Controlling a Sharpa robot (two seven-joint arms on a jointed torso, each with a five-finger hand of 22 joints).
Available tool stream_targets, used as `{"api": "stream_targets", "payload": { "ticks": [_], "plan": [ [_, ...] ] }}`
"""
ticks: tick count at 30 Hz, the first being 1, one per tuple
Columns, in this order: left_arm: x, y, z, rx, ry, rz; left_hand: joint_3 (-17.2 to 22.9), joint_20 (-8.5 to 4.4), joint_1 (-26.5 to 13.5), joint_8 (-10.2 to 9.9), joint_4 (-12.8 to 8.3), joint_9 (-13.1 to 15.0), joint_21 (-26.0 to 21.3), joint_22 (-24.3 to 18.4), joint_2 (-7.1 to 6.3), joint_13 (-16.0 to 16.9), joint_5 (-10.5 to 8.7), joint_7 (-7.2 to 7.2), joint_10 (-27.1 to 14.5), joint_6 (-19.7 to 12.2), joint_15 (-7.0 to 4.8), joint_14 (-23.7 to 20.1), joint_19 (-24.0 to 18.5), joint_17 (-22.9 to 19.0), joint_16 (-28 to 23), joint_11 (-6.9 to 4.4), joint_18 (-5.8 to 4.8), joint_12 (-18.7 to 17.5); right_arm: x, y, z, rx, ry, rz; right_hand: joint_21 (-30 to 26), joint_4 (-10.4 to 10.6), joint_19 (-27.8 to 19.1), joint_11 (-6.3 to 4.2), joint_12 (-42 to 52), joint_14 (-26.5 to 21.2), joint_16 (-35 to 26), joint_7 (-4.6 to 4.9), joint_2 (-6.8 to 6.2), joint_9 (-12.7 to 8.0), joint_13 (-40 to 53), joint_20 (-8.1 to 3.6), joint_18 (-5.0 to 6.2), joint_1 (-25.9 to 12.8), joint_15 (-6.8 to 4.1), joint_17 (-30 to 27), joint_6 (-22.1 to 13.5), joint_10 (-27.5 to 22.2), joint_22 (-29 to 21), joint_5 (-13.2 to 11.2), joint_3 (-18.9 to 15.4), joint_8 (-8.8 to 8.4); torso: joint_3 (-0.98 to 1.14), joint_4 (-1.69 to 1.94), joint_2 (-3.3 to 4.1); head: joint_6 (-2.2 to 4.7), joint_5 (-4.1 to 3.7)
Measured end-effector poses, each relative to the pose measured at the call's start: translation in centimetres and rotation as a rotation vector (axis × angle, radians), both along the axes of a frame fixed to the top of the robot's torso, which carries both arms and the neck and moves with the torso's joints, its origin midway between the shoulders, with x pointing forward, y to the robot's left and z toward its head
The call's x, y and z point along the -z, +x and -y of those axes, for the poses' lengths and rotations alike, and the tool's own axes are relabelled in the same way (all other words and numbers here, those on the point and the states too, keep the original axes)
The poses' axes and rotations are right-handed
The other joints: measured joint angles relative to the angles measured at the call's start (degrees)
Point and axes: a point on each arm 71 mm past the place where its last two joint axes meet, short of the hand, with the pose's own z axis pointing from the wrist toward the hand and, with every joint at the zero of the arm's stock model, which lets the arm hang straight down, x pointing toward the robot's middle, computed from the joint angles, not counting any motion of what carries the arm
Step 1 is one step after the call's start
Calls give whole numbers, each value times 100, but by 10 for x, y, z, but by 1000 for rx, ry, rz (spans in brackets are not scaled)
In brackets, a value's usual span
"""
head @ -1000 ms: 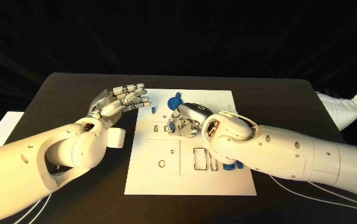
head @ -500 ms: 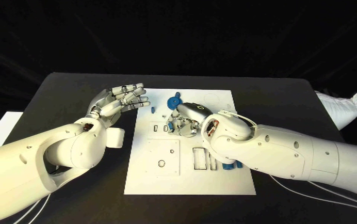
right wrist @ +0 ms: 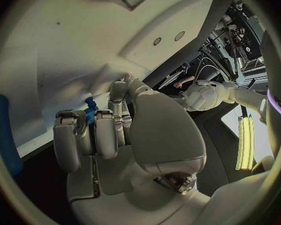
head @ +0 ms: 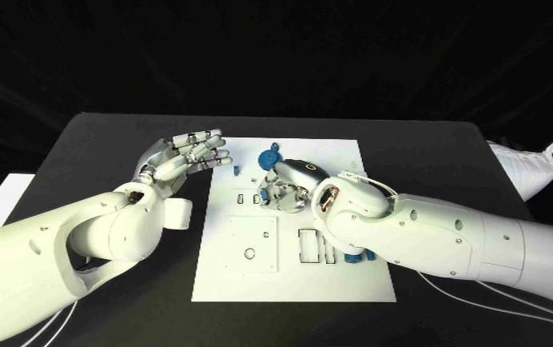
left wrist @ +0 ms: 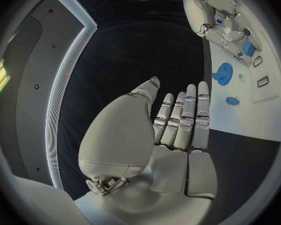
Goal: Assemble the parts on the task board
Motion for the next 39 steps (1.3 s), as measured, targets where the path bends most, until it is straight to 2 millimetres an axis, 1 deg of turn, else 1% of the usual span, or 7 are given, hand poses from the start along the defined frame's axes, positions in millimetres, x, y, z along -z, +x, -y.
{"api": "stream_targets", "payload": {
  "ticks": [3,12,16,24,28,35,39],
  "plan": [
    [0,0,0,0,0,0,0,0,0,0,0,0,0,0,0,0,0,0,0,0,0,0,0,0,0,0,0,0,0,0,0,1,5,-3,-34,5,0,2,-555,0,-61,-8,20,0,-406,0,0,20,0,0,-8,-197,0,0,41,0,1,-1,1,1,3],
    [0,0,0,0,0,0,0,0,0,0,0,0,0,0,0,0,0,0,0,0,0,0,0,0,0,0,0,0,1,1,2,0,19,-17,-63,53,0,53,-1533,-3,-321,3,-26,-13,-1389,0,0,66,3,-1,5,-226,-1,0,250,0,2,-2,1,-14,4],
    [0,0,0,-1,0,-1,0,0,0,0,0,0,0,1,0,0,0,0,0,0,0,0,0,0,0,0,0,0,1,2,2,-3,28,-23,-94,61,-1,102,-1915,-4,-346,78,-49,-12,-1715,54,1,90,51,-1,-33,-293,-1,-24,321,1,3,-2,1,-20,3],
    [0,0,-1,-1,1,-1,3,20,0,0,-36,0,0,-6,0,0,0,0,0,0,0,0,20,-6,-34,0,0,0,1,3,2,-9,41,-33,-94,71,-10,122,-2424,0,-356,105,-49,-13,-1699,74,0,90,84,-1,-38,-272,-2,-24,376,2,3,0,2,-35,2],
    [0,0,-1,-1,1,-1,3,20,0,0,-36,0,0,-6,0,0,0,0,0,0,0,0,20,-6,-34,0,1,0,1,3,3,-12,45,-36,-94,86,-31,123,-2476,0,-356,107,-80,-12,-1698,94,1,59,125,-1,-39,-263,-2,-24,391,2,3,0,2,-39,4],
    [0,0,-1,-2,1,-2,3,20,0,0,-36,0,0,-5,0,0,0,0,0,0,0,0,20,-5,-34,0,0,0,1,3,3,-15,50,-40,-116,86,-32,170,-2577,-10,-386,141,-97,-12,-1532,136,0,42,139,-31,-74,-269,-2,-24,391,2,3,-2,2,-48,5],
    [0,0,-1,-1,1,-2,3,20,0,0,-36,0,0,-5,0,0,0,0,0,0,0,0,20,-5,-34,0,0,0,1,3,2,-17,51,-43,-150,86,-51,196,-2577,0,-410,200,-111,-23,-1516,156,0,28,165,-60,-135,-285,-3,-24,391,2,3,-1,1,-53,2]
  ]
}}
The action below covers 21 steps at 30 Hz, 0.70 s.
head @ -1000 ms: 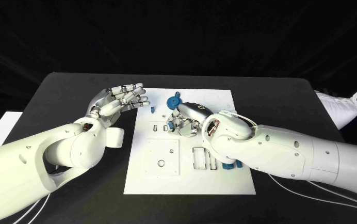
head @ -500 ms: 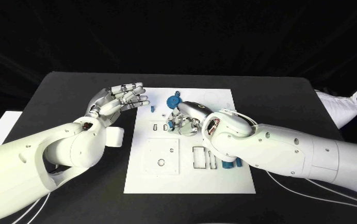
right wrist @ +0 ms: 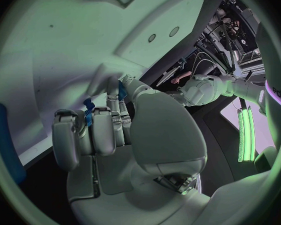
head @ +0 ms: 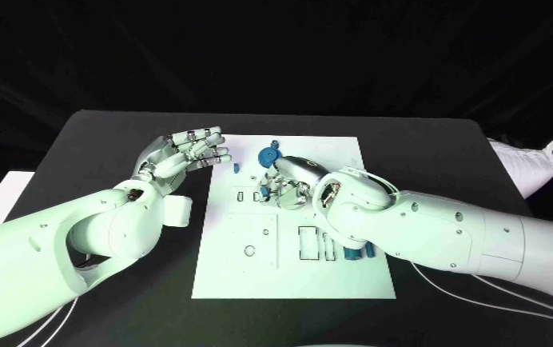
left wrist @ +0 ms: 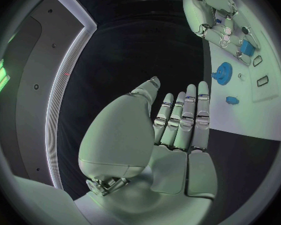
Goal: Assemble the parts on the task board
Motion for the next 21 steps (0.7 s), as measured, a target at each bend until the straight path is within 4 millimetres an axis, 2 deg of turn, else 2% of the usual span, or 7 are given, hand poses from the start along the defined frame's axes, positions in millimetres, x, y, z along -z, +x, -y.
{"api": "stream_targets", "payload": {
  "ticks": [4,7,9,11,13,21],
  "plan": [
    [0,0,0,0,0,0,0,0,0,0,0,0,0,0,0,0,0,0,0,0,0,0,0,0,0,0,0,0,0,0,0,-2,0,-2,0,0,0,30,-131,-7,-22,31,-14,-6,401,0,0,-14,33,-17,-35,-30,0,-15,0,0,-3,1,-1,-1,-2],
    [0,0,0,0,0,-1,0,0,0,0,0,0,0,0,0,0,0,0,0,0,0,0,0,0,0,0,0,0,0,0,0,-3,-1,-3,0,0,-21,31,-143,0,-22,15,-14,-6,405,21,0,-14,40,-31,-58,-30,0,-24,0,0,-3,2,-1,-6,-3],
    [0,0,0,0,0,-1,0,0,-1,0,0,0,0,0,1,0,0,0,0,0,0,0,0,0,0,0,0,0,0,0,-1,-3,-2,-3,0,0,-21,31,-145,0,-53,38,-68,-9,409,21,0,-21,40,-51,-82,-31,0,-24,0,0,-3,2,-1,-7,-4],
    [0,0,0,0,0,-1,0,0,-23,0,0,0,0,0,23,0,0,0,0,0,0,0,0,0,0,0,0,0,0,0,-1,-5,-3,-5,-22,0,-21,63,-344,0,-57,59,-76,-12,1033,20,-1,-13,40,-59,-109,-63,-1,-24,0,0,-3,2,-1,-9,-4],
    [0,0,0,0,0,-1,0,0,-23,0,0,0,0,0,23,0,0,0,0,0,0,0,0,0,0,0,0,0,1,-1,-1,-6,-4,-5,-22,0,-21,82,-415,0,-57,61,-76,-12,1242,20,0,-13,40,-67,-124,-81,-1,-24,0,0,-3,2,-1,-12,-4],
    [0,0,0,1,0,-2,0,0,-23,0,0,0,0,1,23,0,0,0,0,0,0,0,0,1,0,0,0,0,0,-1,-2,-8,-8,-3,-22,0,-41,83,-423,0,-88,66,-122,-12,1319,41,0,-13,81,-99,-172,-83,-1,-44,0,-1,-3,2,-2,-25,-10]
  ]
}}
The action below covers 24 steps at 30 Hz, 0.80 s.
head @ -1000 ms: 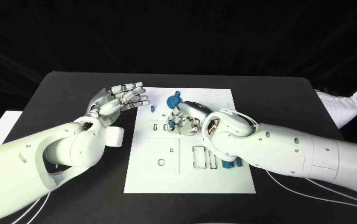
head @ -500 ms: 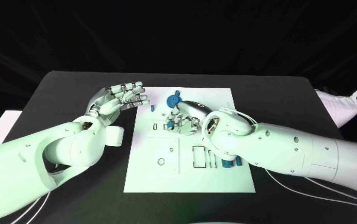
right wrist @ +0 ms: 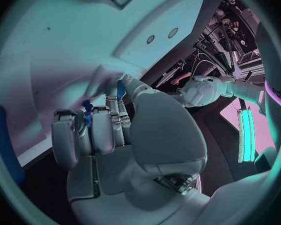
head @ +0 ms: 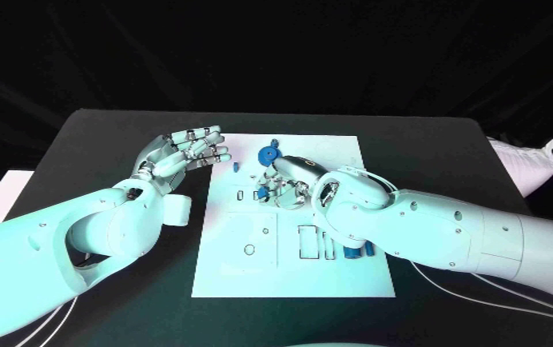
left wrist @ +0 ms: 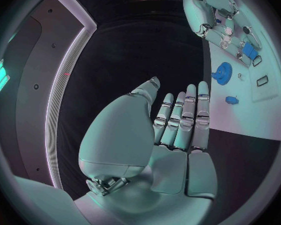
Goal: Assemble the parts on the task board
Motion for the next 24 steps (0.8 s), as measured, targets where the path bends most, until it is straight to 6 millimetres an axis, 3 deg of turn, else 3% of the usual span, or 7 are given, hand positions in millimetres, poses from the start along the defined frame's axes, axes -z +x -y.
{"api": "stream_targets", "payload": {
  "ticks": [6,9,12,24],
  "plan": [
    [0,0,0,0,0,0,0,0,0,0,0,0,0,0,0,0,0,0,0,0,0,0,0,0,0,0,-1,0,0,0,0,-2,-2,3,0,-34,21,21,0,0,0,-3,-16,6,0,21,0,22,0,0,1,29,0,0,34,0,2,1,1,-1,-1],
    [0,0,0,0,0,0,0,0,0,0,0,0,0,0,0,0,0,0,0,0,0,0,0,0,0,0,0,0,0,-1,-1,-3,-3,4,0,-149,21,-50,23,0,0,-91,103,19,-9,21,0,222,0,5,95,164,-1,0,149,24,2,1,1,-4,-1],
    [0,0,0,1,0,-1,0,0,0,0,0,0,0,0,0,0,0,0,0,0,0,0,0,0,0,0,-1,0,1,-3,-1,-6,-2,8,0,-252,45,-81,25,-14,0,-102,166,34,-173,-4,0,337,-22,18,177,216,-1,0,252,38,2,1,1,-8,-1],
    [0,0,0,1,0,-1,0,0,0,0,0,0,0,1,0,0,0,0,0,0,0,0,0,0,0,0,0,0,0,-9,-3,-10,6,46,23,-571,75,-138,26,1,0,-167,276,70,-1201,-33,0,527,-85,35,460,457,4,-149,569,109,1,4,1,-13,-3]
  ]
}}
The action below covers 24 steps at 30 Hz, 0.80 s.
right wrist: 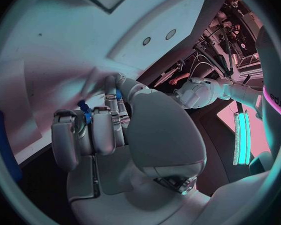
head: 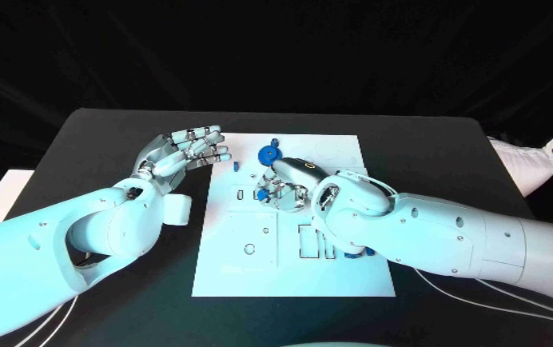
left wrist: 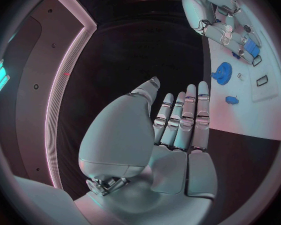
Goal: Assemble the parts on the task board
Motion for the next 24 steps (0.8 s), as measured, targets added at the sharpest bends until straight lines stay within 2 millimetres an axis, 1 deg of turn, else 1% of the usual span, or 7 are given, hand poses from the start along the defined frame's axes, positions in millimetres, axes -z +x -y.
{"api": "stream_targets", "payload": {
  "ticks": [7,8,10,11,16,22,24],
  "plan": [
    [0,0,0,0,0,0,0,0,0,0,0,0,0,0,0,0,0,0,0,0,0,0,0,0,0,0,0,0,-1,-3,0,0,-6,17,0,-39,19,1,23,0,0,-9,0,7,-699,-20,0,0,1,-6,26,48,-1,-22,38,-2,-1,0,-3,-1,12],
    [0,0,0,0,0,0,0,0,0,0,0,0,0,0,0,0,0,0,0,0,0,0,0,0,0,0,0,0,-2,-4,0,-1,-9,20,0,-39,19,1,31,0,0,-9,1,7,-905,-20,0,-1,1,-12,26,49,-1,-22,38,-2,-1,0,-3,-1,13],
    [0,0,0,0,0,0,0,0,0,0,0,0,0,0,0,0,0,0,0,0,0,0,0,0,0,0,0,0,-3,-6,-1,-2,-14,26,0,-39,19,0,9,0,0,-15,10,7,-1945,-20,0,-10,1,-26,31,68,-1,-22,38,-11,-3,-1,-4,1,14],
    [0,0,0,0,0,0,0,0,0,0,0,0,0,0,0,0,0,0,0,0,0,0,0,0,0,0,0,0,-4,-7,-1,-3,-21,30,0,-39,19,0,-19,0,0,-27,17,6,-2111,-20,0,-17,1,-31,43,69,-1,-22,38,-24,-3,-1,-4,1,16],
    [0,0,0,1,0,0,0,0,0,0,0,0,0,0,0,0,0,0,0,0,0,0,0,0,0,0,0,0,-8,-10,-6,-8,-69,49,0,-40,19,-19,-56,0,0,-35,67,2,-2198,-20,0,-73,1,-56,50,88,-1,-33,38,-31,-5,-1,-4,3,21],
    [0,0,0,1,0,0,0,0,0,0,0,0,0,0,0,0,0,0,0,0,0,0,0,0,0,0,0,0,-14,-11,-12,5,-140,73,0,-29,19,-20,-54,0,-23,-36,-2,2,-2240,-20,0,-216,1,-82,51,89,-2,-33,27,-19,-9,0,-5,9,26],
    [0,0,0,1,0,-1,0,0,0,0,0,0,0,0,0,0,0,0,0,0,0,0,0,0,0,0,0,0,-15,-10,-13,16,-163,82,0,-22,19,-40,-47,-19,-23,-39,-17,2,-2239,-20,0,-231,-18,-83,54,109,-2,-17,20,-18,-9,0,-5,13,31]
  ]
}}
